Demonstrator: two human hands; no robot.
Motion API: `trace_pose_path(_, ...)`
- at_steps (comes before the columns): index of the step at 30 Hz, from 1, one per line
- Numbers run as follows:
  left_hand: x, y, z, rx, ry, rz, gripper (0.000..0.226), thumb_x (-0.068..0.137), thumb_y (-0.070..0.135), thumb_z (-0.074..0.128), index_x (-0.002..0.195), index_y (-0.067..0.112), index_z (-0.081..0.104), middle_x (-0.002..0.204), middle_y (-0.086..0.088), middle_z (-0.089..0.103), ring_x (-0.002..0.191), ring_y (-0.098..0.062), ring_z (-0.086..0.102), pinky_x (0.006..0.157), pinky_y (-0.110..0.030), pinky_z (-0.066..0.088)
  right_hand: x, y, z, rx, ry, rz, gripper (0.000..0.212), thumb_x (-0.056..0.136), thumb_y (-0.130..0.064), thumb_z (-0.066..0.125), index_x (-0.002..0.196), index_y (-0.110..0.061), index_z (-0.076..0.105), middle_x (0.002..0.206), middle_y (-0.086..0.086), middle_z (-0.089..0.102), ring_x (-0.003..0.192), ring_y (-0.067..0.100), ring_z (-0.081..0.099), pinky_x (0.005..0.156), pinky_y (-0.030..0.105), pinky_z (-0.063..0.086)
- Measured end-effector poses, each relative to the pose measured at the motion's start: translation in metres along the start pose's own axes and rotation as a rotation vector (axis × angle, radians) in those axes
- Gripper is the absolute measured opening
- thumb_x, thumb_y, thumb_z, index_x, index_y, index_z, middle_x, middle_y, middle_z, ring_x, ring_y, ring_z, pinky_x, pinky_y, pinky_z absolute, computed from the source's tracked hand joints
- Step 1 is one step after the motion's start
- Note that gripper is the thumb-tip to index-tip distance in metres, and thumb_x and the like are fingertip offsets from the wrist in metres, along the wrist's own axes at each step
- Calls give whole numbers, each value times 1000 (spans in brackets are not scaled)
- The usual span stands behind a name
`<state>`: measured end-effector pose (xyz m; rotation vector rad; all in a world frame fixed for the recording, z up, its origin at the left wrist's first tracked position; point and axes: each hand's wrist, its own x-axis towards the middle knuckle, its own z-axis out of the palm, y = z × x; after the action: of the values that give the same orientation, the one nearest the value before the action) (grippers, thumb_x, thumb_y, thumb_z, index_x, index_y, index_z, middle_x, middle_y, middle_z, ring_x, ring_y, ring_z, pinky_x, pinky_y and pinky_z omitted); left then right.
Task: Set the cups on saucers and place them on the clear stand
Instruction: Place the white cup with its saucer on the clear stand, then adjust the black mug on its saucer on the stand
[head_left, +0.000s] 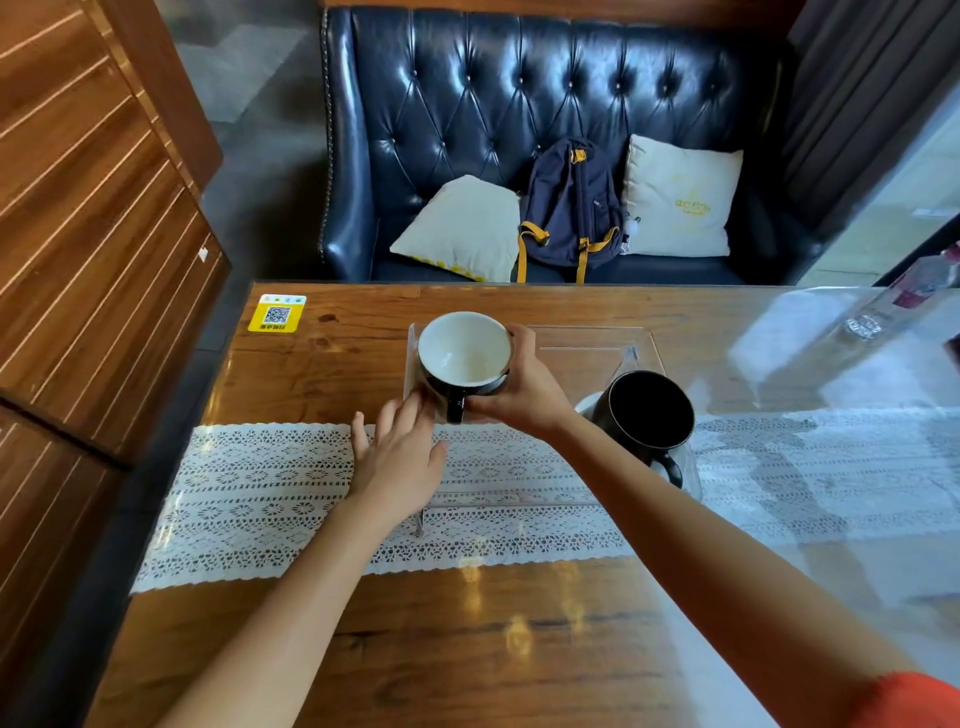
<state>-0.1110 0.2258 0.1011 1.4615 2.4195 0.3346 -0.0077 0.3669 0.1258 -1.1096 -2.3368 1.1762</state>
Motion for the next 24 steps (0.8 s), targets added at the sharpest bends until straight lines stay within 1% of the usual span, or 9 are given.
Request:
trace_pose_path(4,0,0,2,-4,12,3,48,94,33,31,141,24,23,157,7,10,143,-17,2,113,-57,-8,-1,1,-2,21,-8,8,96,61,-37,84,133,-14,24,117,-4,50,114,26,57,92,46,50)
trace_pose_path(8,-3,-2,0,-17,-2,-1,51,96,24,30,144,24,15,158,7,5,144,-18,-8,112,-59,-12,-2,-3,-9,48,-69,13,96,65,-23,84,138,-12,22,132,7,50,122,28,51,89,32,44)
trace_pose_path(11,-12,-1,-6,-114,134,-9,54,96,20,32,146,21,12,159,6,4,144,-14,-9,112,-52,-15,-22,-13,-28,-38,-103,-12,97,71,-22,79,145,-11,17,146,10,41,132,25,42,96,27,37)
trace_pose_path(13,-23,3,-15,-249,339,-7,51,93,16,36,143,17,26,156,2,19,144,-14,5,115,-49,-7,-49,-19,-52,-100,13,-149,82,78,-27,72,146,-17,26,151,2,39,135,12,37,106,15,27)
trace_pose_path(15,-34,10,-24,-346,516,51,44,89,10,40,132,14,44,144,-4,41,139,-19,26,116,-51,8,-78,-17,-83,-79,206,-317,55,82,-23,64,134,-21,46,138,-4,54,126,0,45,103,5,27)
trace_pose_path(17,-45,25,-26,-370,567,166,37,86,11,42,122,13,53,131,-3,53,128,-17,40,112,-51,21,-101,-1,-113,-19,393,-339,38,81,-9,55,117,-20,57,121,-6,63,117,1,54,101,11,35)
trace_pose_path(19,-53,49,-21,-371,453,306,34,87,19,43,118,17,55,125,2,57,122,-8,42,111,-45,24,-117,27,-133,36,492,-225,42,78,5,48,110,-20,59,112,-3,65,112,10,59,103,29,43)
trace_pose_path(21,-58,76,-8,-325,209,412,38,89,29,41,125,22,49,133,8,51,126,-1,33,115,-37,12,-130,58,-140,-9,487,-83,43,77,14,48,107,-15,60,108,-2,66,109,18,61,101,42,45)
trace_pose_path(24,-53,100,19,-180,-92,456,48,93,38,36,140,27,30,151,12,27,140,-3,14,117,-38,-8,-150,97,-129,-149,364,3,34,81,9,55,100,-16,66,102,-4,68,104,22,63,91,34,45)
